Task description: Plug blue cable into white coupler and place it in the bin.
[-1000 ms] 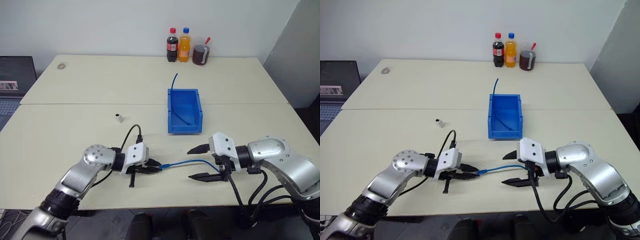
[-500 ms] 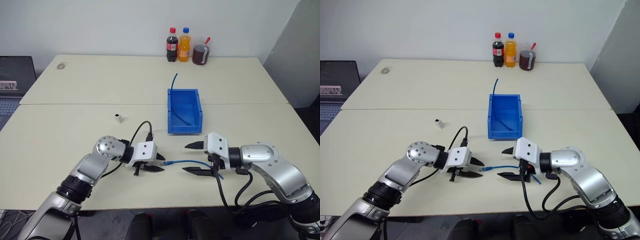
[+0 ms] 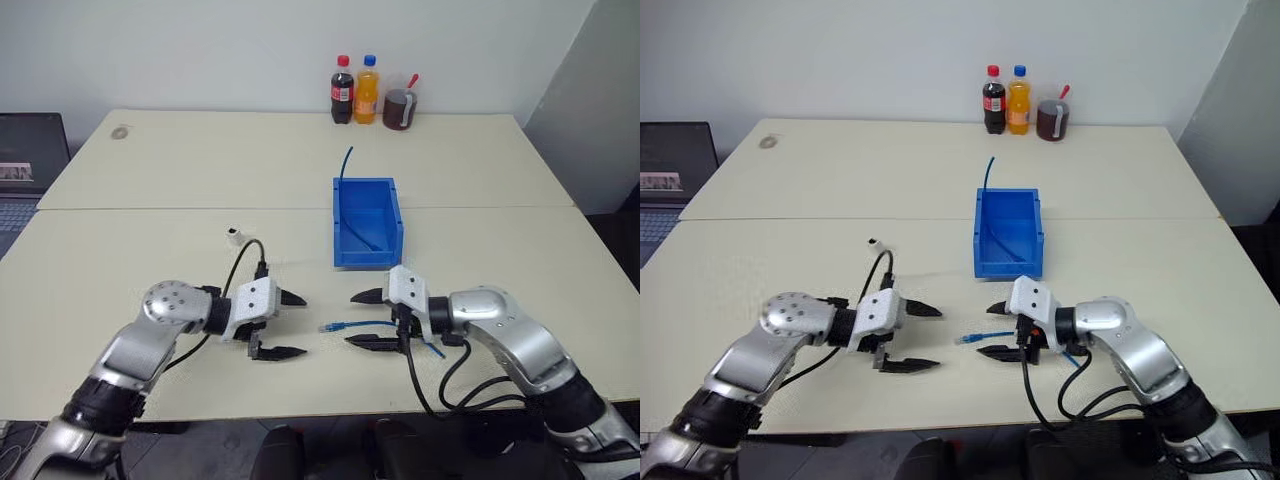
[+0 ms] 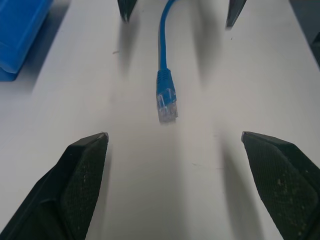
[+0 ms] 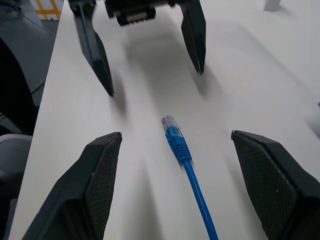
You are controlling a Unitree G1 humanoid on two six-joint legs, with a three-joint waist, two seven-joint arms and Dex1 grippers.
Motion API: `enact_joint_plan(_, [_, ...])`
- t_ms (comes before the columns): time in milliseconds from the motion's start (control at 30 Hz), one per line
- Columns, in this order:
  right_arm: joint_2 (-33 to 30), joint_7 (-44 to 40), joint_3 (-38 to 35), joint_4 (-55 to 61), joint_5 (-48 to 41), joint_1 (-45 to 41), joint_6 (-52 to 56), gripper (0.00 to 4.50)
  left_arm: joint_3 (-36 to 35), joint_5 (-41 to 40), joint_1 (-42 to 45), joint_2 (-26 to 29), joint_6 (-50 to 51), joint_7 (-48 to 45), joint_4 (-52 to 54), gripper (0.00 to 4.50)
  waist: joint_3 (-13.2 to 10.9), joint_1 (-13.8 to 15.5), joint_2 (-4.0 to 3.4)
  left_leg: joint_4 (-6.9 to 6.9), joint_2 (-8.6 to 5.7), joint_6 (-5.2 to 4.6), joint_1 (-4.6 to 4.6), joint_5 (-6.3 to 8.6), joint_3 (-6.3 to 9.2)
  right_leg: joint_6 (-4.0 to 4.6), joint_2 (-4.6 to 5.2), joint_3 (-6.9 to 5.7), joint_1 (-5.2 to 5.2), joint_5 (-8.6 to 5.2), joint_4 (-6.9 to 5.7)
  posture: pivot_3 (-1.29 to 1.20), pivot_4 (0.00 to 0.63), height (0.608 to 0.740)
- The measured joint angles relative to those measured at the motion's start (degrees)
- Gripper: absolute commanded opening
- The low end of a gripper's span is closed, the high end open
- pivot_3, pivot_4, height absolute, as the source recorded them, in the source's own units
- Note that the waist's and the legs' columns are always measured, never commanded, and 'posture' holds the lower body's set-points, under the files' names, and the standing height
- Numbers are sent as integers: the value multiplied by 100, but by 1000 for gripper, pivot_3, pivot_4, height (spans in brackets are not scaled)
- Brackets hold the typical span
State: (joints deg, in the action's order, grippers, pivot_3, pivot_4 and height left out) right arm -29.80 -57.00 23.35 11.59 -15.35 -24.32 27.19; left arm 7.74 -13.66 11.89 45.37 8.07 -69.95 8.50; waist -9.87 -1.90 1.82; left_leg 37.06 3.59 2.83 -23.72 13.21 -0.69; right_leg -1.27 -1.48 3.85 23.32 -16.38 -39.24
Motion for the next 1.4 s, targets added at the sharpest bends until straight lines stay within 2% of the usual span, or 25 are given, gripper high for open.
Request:
enact_joint_plan(100, [124,-430,180,-725,88,-280,-338,3733,-327,-38,-613,-95,-227,338,266,4472,0,5,0,1,-1,0,4,0,-4,21,3,4,0,13,-2,0,150,740])
enact_joint_plan(267, [233,-951,326,-1782,331,-697,-887,3733,-519,-35,-1064,-266,-265,837,606,4472,1,41,2,2,-4,0,5,0,-3,24,7,-2,-2,14,-5,0,150,740])
enact_joint_plan(300, [272,-1011,324,-1961,342,-724,-940,3346,-528,-5,-1124,-280,-282,923,664,4500,1,36,2,1,-3,0,5,0,-3,24,7,-2,-2,14,-4,0,150,740])
enact_joint_plan(500, [414,-1219,318,-2417,508,-830,-1265,1778,-606,67,-1329,-298,-378,1231,775,4500,1,17,1,-2,-3,0,15,0,-9,27,6,5,-2,13,-19,0,150,740])
enact_joint_plan(633, [536,-1291,300,-2533,520,-830,-1293,1082,-621,66,-1429,-296,-384,1306,795,4500,2,7,2,-2,-2,0,30,0,-14,30,4,10,-5,11,-32,0,150,740])
enact_joint_plan(767, [597,-1299,301,-2547,552,-829,-1260,15,-622,66,-1420,-292,-385,1308,795,4500,2,6,2,-2,-1,0,32,0,-14,32,3,10,-5,10,-37,0,150,740])
enact_joint_plan(967, [605,-1284,258,-2482,563,-798,-1146,15,-614,56,-1306,-296,-378,1308,795,4500,2,9,2,-2,-2,0,32,0,-15,32,3,10,-5,10,-38,0,150,740])
enact_joint_plan(1100, [361,-1287,119,-2018,498,-700,-812,15,-588,-95,-1104,-418,-183,1323,809,4500,1,15,1,-1,-3,0,31,0,-16,32,4,12,-5,9,-37,0,150,740])
enact_joint_plan(1200, [-24,-1303,-197,-1356,282,-664,-467,15,-610,-876,-872,-505,845,1343,959,4500,0,20,3,0,-4,0,28,0,-11,8,5,8,-5,-5,-38,0,150,740])
enact_joint_plan(1300, [-350,-1306,-486,-797,124,-690,-273,15,-747,-2015,-573,-447,2248,1289,1149,4500,1,5,5,0,-2,0,30,0,-5,4,-1,5,-6,-7,-41,0,150,740])
enact_joint_plan(1400, [-607,-1403,-531,-500,129,-734,-324,15,-751,-2583,-224,-264,3052,1052,1108,4500,1,-17,4,-1,-1,0,33,0,-3,4,-8,7,-5,-7,-47,0,150,740])
